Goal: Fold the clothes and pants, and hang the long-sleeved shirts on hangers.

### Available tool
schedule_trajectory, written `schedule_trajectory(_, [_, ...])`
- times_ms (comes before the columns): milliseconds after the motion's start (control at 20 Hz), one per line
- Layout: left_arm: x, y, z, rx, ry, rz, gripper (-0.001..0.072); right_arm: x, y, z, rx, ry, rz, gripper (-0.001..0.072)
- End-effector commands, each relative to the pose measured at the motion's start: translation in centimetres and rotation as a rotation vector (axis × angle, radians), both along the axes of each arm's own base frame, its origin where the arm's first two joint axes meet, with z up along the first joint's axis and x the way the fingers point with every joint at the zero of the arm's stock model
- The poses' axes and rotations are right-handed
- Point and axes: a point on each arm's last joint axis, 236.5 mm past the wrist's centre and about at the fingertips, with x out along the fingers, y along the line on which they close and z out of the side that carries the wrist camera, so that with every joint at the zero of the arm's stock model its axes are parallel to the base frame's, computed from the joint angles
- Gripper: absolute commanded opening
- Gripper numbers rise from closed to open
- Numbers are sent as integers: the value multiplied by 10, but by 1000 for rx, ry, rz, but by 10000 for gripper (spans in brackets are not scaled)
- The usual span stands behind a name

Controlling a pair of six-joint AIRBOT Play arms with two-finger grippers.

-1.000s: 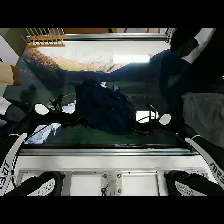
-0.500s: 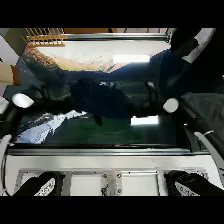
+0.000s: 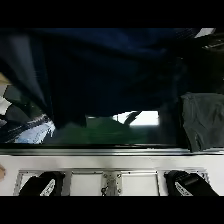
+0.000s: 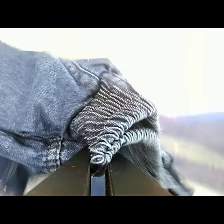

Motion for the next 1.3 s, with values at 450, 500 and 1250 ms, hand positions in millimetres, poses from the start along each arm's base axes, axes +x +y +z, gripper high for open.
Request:
schedule_trajectory(450, [127, -19, -37, -23, 147, -11, 11, -9, 35, -132, 153, 668, 18, 42])
schedule_trajectory(500, [164, -21, -69, -34, 224, 3, 11, 6, 39, -167, 119, 742, 5, 42])
schedule_trajectory(1250, [309, 51, -358, 33, 887, 146, 718, 202, -126, -310, 98, 704, -431, 647])
